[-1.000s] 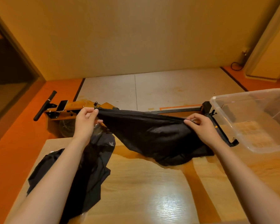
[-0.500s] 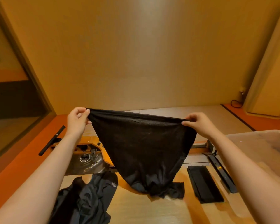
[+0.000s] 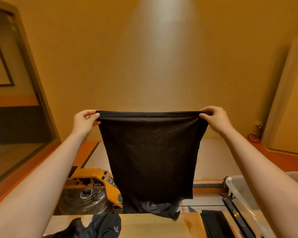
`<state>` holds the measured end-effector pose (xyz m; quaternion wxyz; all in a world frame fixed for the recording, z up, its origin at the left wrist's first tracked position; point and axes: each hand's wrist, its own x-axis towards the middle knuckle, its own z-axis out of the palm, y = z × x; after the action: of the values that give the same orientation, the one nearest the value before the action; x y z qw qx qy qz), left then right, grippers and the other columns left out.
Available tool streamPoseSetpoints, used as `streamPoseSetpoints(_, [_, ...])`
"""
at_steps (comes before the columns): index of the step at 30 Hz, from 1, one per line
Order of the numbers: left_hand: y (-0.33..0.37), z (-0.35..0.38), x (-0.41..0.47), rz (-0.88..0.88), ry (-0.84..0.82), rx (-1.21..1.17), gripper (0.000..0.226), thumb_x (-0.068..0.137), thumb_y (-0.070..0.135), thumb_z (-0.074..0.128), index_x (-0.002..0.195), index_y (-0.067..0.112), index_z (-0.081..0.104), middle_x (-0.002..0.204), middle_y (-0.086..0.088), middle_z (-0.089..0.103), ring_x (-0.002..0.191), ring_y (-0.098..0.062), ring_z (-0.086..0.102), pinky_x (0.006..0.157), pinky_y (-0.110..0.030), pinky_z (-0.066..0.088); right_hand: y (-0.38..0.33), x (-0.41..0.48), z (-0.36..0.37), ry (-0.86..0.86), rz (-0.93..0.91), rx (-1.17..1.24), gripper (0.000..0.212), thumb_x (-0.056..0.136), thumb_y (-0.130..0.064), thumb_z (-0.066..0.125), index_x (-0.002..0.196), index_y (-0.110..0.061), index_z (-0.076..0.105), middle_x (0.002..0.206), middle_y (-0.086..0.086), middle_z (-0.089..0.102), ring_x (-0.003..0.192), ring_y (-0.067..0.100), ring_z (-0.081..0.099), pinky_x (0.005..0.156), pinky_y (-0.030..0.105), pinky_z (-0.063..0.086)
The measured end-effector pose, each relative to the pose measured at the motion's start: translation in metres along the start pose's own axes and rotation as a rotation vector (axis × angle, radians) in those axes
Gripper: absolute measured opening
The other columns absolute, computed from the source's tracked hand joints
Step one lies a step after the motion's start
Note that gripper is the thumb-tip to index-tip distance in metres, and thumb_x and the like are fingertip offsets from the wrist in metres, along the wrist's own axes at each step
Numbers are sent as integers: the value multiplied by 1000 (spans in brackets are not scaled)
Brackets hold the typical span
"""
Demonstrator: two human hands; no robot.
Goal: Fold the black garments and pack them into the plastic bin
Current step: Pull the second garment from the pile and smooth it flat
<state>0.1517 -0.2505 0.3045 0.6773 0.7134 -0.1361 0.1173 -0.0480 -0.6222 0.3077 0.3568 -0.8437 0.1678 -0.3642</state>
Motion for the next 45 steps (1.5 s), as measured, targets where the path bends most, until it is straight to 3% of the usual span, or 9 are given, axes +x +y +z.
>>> streamPoseSetpoints(8, [31,1,14,38,-20,-37,17,94,5,59,110,1,62,100,-8,61,95,-22,61,62,-16,57,-23,18,-21,121,-57,9,17,89,-12,65,104,-7,71,97,4,68,90,14,61,77,25,44])
streamPoseSetpoints(15, [43,4,-6,60,27,-14,15,94,9,60,109,5,60,88,0,50,92,-19,59,66,-19,58,-18,12,-30,124,-96,31,17,90,-5,59,100,-10,73,95,1,68,91,11,60,77,19,42])
streamPoseSetpoints(20, [31,-2,-41,7,6,5,20,93,13,61,112,5,62,105,-8,59,99,-20,64,72,-23,59,3,-14,-29,40,-122,70,19,90,-3,59,99,-11,73,94,-1,69,90,9,62,73,9,42])
streamPoseSetpoints(27, [-40,-25,-124,-139,40,94,15,95,14,60,108,10,66,110,-13,65,92,-19,69,73,-21,58,56,-96,-9,-152,-193,-30,8,87,-6,67,93,-8,73,86,1,69,82,11,62,69,5,42])
streamPoseSetpoints(31, [-75,-47,-173,-249,14,118,20,97,14,54,113,7,65,109,-9,66,89,-17,69,91,-39,54,82,-156,-7,-227,-167,-132,7,88,-12,67,94,-11,70,83,-2,65,79,12,60,69,22,47])
streamPoseSetpoints(33, [-86,-59,-197,-301,8,118,23,97,14,54,116,6,64,110,-9,66,91,-21,68,93,-41,52,91,-186,-10,-250,-123,-110,8,89,-14,66,95,-17,69,82,-7,65,78,5,61,70,25,51])
streamPoseSetpoints(39, [-120,-85,-287,-335,-34,209,17,95,16,59,110,12,67,106,0,66,101,-17,59,87,-30,45,102,-289,4,-184,142,46,14,89,-9,64,89,-23,67,86,-13,65,82,3,61,67,19,55])
streamPoseSetpoints(42, [-139,-103,-327,-411,-50,171,18,95,11,57,110,10,67,97,-6,69,89,-21,64,76,-26,50,100,-336,11,-155,175,1,15,88,-8,65,88,-23,67,87,-10,65,84,3,60,74,22,49])
streamPoseSetpoints(45, [-150,-127,-362,-484,-78,121,17,94,7,58,107,12,68,95,-9,71,92,-23,68,81,-29,52,96,-379,10,-152,181,-20,14,86,-9,67,88,-23,67,87,-10,64,84,3,60,74,18,47])
